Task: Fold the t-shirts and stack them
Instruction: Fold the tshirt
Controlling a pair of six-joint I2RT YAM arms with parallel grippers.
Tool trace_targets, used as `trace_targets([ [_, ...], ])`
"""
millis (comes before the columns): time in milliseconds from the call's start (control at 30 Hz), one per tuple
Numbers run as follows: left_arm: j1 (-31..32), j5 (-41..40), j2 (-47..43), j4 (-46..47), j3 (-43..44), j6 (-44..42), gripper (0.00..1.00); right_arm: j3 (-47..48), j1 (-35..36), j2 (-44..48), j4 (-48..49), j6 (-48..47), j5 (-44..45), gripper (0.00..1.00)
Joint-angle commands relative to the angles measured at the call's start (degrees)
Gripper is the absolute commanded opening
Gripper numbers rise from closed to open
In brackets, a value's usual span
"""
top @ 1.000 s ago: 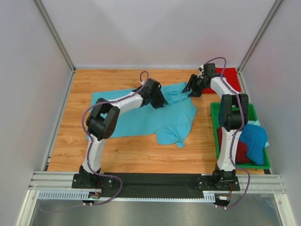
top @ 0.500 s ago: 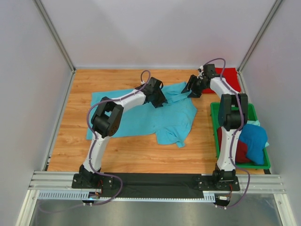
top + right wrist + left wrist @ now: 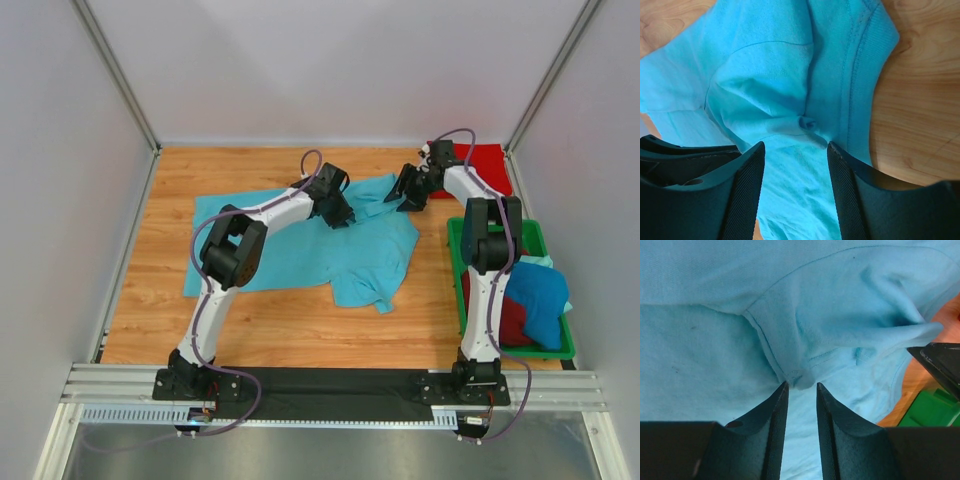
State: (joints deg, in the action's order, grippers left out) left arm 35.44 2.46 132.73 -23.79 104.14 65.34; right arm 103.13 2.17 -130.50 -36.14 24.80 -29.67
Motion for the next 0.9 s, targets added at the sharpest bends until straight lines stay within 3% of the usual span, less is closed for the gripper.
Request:
trace_targets([
  [0, -0.20, -0.35, 1.04, -1.78, 3.08, 0.93, 0.36, 3.04, -0.15, -0.55, 1.07, -0.36, -1.09, 0.54],
  [233, -0.20, -0.53, 1.66, -2.22, 4.06, 0.49, 0.24, 4.10, -0.24, -1.08, -0.16, -1.85, -0.83, 0.51],
  [533, -0.29, -0.17, 1.13, -5.30, 5.55, -2.23, 0.00, 4.88, -0.33, -1.95, -0.95, -2.74, 0.75, 0.48],
  [867, -0.46, -0.26, 0.61, -6.71, 7.57, -4.78, 0.00, 5.06, -0.50, -2.13, -1.74, -3.79, 2.78, 0.41],
])
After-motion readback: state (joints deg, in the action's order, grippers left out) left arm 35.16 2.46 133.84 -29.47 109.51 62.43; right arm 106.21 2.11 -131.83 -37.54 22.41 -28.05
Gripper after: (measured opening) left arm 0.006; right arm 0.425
